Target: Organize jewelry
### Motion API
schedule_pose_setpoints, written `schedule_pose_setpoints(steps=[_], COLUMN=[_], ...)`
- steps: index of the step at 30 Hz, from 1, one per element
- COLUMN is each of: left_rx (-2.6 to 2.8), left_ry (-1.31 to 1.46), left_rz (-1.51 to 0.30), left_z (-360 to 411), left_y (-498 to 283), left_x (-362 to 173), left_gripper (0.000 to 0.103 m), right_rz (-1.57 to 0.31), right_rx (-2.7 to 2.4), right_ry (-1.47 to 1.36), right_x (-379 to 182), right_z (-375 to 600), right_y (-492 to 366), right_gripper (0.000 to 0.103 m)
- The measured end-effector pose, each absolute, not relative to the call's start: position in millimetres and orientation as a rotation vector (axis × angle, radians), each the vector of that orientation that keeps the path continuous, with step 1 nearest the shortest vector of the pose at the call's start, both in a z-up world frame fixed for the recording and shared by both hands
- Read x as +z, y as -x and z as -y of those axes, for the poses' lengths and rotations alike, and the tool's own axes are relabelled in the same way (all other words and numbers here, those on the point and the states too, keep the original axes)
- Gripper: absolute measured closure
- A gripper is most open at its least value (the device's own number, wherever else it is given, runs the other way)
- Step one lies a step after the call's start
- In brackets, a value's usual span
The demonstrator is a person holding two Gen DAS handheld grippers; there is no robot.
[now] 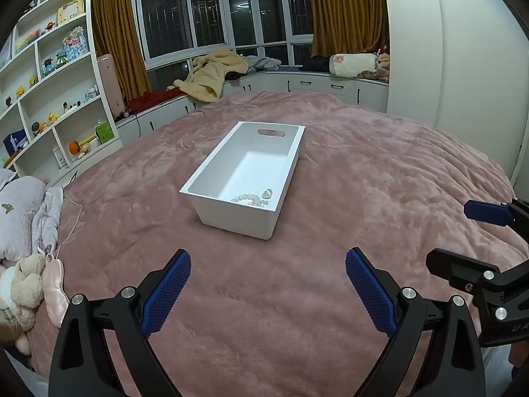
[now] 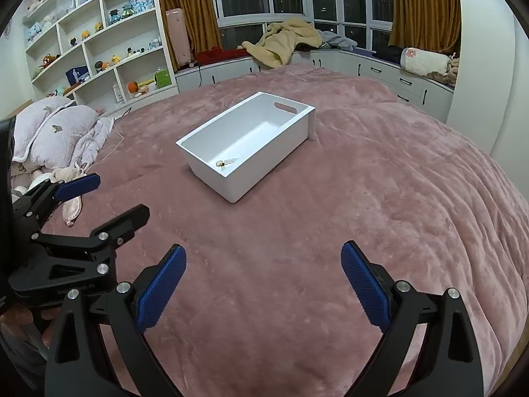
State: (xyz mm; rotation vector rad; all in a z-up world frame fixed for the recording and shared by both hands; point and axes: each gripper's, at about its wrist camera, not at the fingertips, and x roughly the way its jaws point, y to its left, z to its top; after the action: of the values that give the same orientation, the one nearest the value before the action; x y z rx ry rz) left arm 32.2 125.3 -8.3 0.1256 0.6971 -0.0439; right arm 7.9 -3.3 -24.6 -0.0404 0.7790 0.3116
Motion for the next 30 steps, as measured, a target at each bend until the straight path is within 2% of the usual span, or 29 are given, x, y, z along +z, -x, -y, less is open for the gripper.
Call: schedule_pose_setpoints(steps=[30], left_rx=[-0.061], left_ry=[-0.131], left_rz=[-0.692], left_z=[-123.7], left_y=[-33.6], left_x=[-6.9], left_gripper=[0.007], right_rz=[-0.768], right_rx=[0.307], right_ry=[0.032], right_x=[-20.9], right_z=[0.8], right_y=[-2.3], right_gripper=[0.01])
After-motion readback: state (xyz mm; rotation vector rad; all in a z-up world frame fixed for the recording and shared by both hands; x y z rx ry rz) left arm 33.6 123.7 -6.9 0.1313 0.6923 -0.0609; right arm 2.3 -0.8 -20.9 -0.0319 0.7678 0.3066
